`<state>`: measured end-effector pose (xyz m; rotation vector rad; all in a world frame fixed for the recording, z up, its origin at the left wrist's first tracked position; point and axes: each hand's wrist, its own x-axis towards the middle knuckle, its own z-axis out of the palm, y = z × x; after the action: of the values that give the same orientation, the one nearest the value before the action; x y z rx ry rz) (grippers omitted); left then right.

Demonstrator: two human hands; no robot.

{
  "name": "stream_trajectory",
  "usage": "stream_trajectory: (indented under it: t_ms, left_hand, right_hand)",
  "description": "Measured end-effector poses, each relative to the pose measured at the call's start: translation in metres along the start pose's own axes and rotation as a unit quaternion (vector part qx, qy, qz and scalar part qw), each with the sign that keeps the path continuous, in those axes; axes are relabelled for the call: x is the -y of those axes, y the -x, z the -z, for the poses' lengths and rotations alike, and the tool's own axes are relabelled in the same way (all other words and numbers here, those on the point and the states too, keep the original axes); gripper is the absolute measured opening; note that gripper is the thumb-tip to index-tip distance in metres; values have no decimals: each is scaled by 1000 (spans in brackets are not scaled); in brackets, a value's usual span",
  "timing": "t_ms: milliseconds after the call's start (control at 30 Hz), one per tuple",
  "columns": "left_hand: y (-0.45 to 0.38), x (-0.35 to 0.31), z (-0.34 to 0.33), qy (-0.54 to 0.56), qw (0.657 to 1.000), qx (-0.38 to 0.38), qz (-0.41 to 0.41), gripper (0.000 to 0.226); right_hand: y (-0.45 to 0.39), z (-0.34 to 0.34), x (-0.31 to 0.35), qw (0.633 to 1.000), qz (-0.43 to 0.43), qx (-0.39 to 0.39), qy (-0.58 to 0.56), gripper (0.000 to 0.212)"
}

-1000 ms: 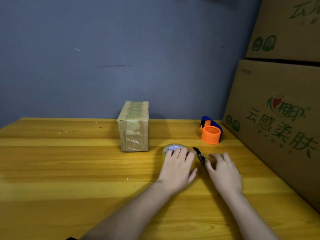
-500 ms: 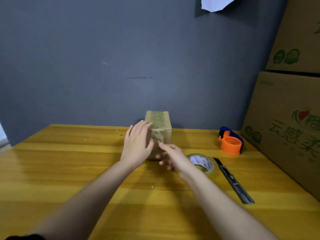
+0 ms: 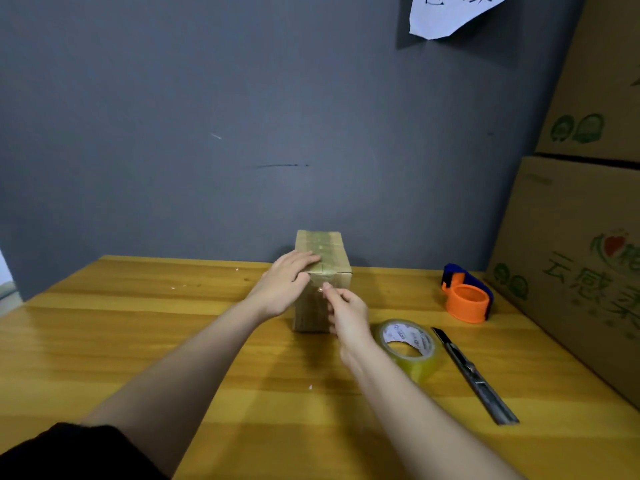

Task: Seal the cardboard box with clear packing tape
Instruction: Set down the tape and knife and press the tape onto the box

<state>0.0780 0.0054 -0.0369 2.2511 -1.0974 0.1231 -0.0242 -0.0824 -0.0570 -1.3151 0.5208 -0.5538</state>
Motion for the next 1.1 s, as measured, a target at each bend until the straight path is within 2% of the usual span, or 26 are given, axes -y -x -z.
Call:
stream_trajectory:
  t_ms: [100,333,533,667,833,1100]
  left_hand:
    - [6,-1,-1,2,1000,-5,-6,59]
    - [19,-6,-2,-30,999,-19,-31,58]
    - [30,-9,-4,-38,997,-36,-53,69]
    - [40,-11,-4,-12,995,-66,-76,64]
    - [56,-13,-5,111,986,-95,-76,44]
    - [63,-9,-17,137,975,-141,-101,40]
  right_hand:
    - [5,4,1,999,25,-22,-13,24]
    - [23,10,4,999,46,-19,-4,24]
    - [32,13,14,997,74,-16,12,27]
    - [47,19,17,997,80,1,17,21]
    - [72,32,3,996,87,28,24,21]
    - [73,36,-24,998,69,13,5,23]
